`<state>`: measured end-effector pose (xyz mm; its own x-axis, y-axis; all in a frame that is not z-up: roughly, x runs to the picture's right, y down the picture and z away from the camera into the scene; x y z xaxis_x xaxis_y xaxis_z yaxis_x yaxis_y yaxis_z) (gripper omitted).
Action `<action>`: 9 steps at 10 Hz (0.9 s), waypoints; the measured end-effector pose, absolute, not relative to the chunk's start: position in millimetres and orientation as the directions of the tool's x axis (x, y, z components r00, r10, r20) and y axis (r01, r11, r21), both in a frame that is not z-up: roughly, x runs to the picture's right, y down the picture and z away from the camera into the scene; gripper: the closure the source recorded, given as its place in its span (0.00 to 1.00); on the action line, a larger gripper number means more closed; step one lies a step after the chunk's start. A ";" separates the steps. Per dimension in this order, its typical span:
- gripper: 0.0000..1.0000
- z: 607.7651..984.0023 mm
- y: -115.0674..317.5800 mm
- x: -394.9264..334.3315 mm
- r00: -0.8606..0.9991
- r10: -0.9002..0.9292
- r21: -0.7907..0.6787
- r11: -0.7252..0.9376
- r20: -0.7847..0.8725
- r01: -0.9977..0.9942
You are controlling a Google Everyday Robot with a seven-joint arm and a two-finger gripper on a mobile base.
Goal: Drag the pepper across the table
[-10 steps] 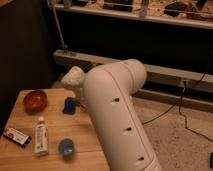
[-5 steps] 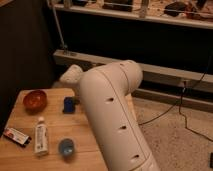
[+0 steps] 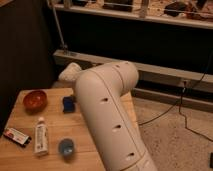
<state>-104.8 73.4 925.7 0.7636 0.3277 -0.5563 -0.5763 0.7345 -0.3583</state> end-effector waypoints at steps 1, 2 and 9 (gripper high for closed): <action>1.00 927.4 72.0 -106.4 0.763 0.328 -0.358 0.735 -0.557 -0.576; 1.00 930.8 68.8 -110.4 0.763 0.328 -0.356 0.736 -0.556 -0.576; 1.00 947.4 36.2 -140.2 0.766 0.352 -0.342 0.739 -0.537 -0.580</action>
